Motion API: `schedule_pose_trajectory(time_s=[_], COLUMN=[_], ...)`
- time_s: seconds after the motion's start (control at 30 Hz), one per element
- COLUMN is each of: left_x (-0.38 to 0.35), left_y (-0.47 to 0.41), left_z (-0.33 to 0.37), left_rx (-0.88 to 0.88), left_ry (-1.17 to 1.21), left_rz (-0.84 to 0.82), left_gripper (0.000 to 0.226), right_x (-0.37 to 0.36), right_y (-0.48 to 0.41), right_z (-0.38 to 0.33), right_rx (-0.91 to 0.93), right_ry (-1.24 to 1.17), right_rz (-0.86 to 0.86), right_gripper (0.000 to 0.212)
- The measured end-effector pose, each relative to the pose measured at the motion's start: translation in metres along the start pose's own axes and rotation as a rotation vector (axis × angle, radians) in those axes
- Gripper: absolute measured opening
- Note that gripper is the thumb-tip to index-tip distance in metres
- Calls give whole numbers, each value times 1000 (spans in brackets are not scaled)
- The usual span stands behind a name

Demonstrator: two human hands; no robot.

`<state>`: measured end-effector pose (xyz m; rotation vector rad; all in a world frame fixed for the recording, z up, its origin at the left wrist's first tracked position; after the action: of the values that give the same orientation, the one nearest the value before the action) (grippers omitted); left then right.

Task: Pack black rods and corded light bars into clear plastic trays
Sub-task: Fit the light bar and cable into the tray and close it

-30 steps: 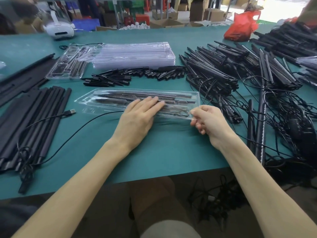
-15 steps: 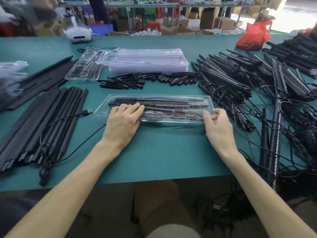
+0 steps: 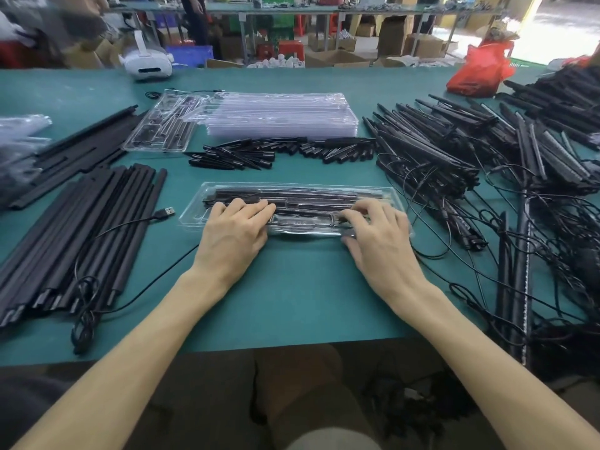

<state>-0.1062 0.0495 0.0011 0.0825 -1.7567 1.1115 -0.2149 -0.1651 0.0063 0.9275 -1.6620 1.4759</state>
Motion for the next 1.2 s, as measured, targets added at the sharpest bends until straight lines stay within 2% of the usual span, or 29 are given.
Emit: schedule_pose_trajectory(time_s=[0.07,0.13,0.53,0.73,0.87,1.03,1.1,1.2], left_x=[0,1,-1,-3,-1,7,13,20], left_y=[0,0,2,5,3,3,4,4], left_z=[2,3,-4,-5,-1,3,6,9], left_rx=[-23,-42,-33,-40,-15,-25,-16,-93], left_ry=[-5,-7,69,47,43,63,64,120], left_rz=[13,28,-18,-19,-8,13,84,207], left_gripper=[32,31,32,38,46,54,47,23], right_x=[-2,-5,-18,-20,-17,-15,-14,-13], right_y=[-6,-11,-10,-10,-12,-16,-15,-14], right_z=[-6,-11,-13,-13,-18,-21,-20,-20], right_rx=[52,80,128,173,206,174,149,120], right_ry=[73,104,-24,-15,-42,-65,-99,-141], right_rz=[34,17,44,36,46,101,122,108], right_gripper=[30,31,24,24,41,31,32,34])
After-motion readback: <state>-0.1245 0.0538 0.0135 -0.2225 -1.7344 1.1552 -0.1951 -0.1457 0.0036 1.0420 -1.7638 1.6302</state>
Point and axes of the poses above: each hand's wrist, its own y-axis away from the middle knuckle, its own x-axis out of the back of the hand, z = x × y, the point moved 2 cm from there along -y, towards the middle knuckle
